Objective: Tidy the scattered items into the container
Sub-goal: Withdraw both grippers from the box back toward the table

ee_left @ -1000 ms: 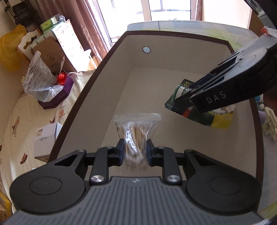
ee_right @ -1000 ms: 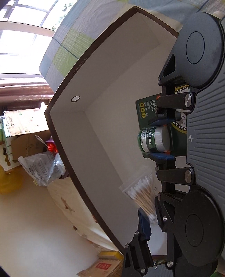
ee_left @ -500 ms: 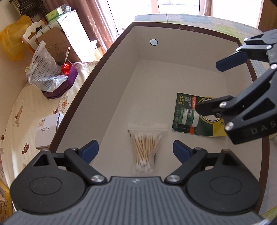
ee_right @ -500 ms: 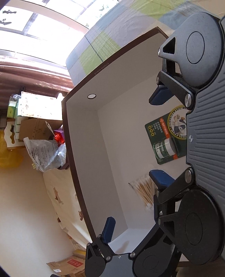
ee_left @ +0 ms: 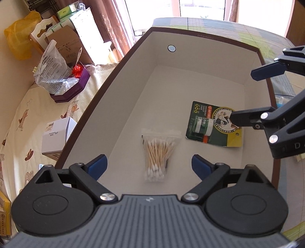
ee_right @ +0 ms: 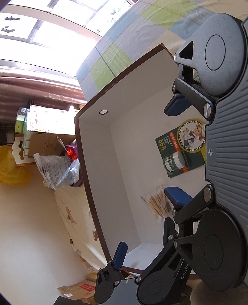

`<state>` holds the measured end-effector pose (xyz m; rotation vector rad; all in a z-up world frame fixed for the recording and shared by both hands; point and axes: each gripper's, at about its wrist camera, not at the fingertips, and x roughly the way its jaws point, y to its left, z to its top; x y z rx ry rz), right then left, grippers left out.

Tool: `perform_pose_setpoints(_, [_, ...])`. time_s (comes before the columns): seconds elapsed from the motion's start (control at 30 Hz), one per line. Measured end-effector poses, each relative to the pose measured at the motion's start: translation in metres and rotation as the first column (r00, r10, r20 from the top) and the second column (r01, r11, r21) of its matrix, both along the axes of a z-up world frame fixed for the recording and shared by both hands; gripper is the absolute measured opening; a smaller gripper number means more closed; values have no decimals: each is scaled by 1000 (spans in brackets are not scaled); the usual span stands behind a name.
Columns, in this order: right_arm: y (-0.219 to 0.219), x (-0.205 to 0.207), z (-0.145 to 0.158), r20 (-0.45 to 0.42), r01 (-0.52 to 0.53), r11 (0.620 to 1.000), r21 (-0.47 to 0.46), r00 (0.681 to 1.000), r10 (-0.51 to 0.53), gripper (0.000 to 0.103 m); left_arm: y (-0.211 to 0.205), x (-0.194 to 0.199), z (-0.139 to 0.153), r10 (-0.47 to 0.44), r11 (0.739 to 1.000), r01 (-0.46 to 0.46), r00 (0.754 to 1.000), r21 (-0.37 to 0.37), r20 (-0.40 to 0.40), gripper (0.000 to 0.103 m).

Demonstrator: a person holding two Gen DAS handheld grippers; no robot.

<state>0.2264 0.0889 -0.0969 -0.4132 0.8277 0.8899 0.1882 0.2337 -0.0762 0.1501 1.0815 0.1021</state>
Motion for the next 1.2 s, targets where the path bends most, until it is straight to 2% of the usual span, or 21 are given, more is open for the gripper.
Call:
perform_pose_setpoints(0.67, [-56,-62,60,16,97,987,130,995,-100,87,-40,-69,70,21,1000,-20,997,-15,78,94])
perform_pose_setpoints(1.2, [-96,-111,91,34,150,968,202,987,-160,87,-73,-120,103,2,1000,0,991,-13,131,95])
